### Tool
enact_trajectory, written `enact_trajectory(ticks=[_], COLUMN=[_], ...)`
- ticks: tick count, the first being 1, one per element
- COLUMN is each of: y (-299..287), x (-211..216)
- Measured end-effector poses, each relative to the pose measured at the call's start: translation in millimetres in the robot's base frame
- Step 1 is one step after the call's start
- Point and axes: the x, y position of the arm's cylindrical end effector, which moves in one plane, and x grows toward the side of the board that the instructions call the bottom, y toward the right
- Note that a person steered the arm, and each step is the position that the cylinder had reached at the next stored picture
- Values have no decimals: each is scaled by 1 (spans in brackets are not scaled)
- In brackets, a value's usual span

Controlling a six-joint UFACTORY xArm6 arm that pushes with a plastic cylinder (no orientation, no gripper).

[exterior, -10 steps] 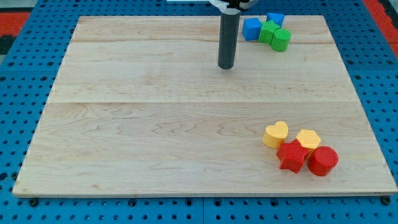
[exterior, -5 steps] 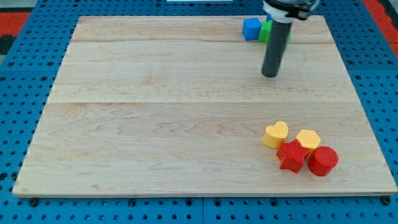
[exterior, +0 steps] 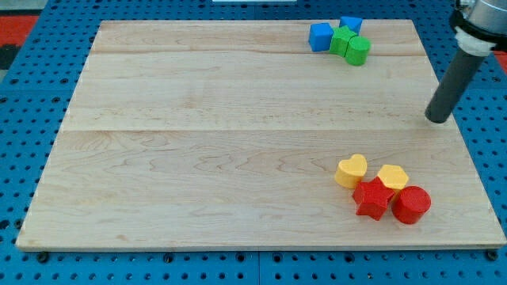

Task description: Point your arm at the blue triangle

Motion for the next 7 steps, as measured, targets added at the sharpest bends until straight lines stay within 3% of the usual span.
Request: enact_trajectory(ticks=[1,3,5,6,7], y=[52,67,67,46,-13], x=[-24,-47,-147,-189,-223])
